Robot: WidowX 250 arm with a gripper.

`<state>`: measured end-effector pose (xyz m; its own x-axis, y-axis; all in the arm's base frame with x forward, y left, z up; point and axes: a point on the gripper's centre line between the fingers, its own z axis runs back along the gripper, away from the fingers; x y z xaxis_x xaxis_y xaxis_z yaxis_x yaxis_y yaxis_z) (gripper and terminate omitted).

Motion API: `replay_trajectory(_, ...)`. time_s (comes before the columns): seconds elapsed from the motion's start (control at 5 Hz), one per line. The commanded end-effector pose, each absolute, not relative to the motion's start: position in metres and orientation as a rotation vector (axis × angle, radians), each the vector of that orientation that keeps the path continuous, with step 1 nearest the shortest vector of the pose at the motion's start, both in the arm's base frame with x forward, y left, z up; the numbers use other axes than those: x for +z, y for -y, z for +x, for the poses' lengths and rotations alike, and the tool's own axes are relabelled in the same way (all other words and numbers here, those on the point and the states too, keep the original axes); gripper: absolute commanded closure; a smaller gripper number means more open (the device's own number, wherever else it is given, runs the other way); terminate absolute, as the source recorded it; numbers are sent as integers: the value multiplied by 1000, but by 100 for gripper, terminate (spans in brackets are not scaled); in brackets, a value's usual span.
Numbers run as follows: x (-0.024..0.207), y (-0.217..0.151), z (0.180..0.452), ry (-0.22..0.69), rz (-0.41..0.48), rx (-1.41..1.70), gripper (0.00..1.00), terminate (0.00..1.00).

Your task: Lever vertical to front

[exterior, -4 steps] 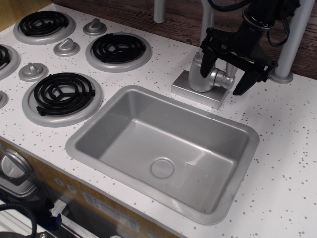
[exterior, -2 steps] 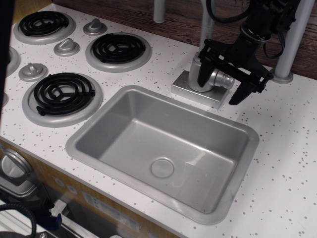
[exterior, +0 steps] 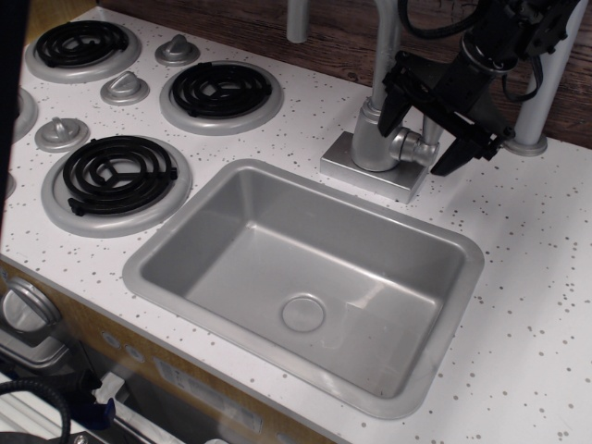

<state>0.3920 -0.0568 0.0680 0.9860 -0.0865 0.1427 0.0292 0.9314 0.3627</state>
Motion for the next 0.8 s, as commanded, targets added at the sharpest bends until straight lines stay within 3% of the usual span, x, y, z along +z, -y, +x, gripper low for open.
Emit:
replay_trajectory(0.0, 100, 60, 407, 272, 373, -60, 0, 0)
replay_trajectory(0.6, 95, 60, 430, 260, 360, -122, 0, 0)
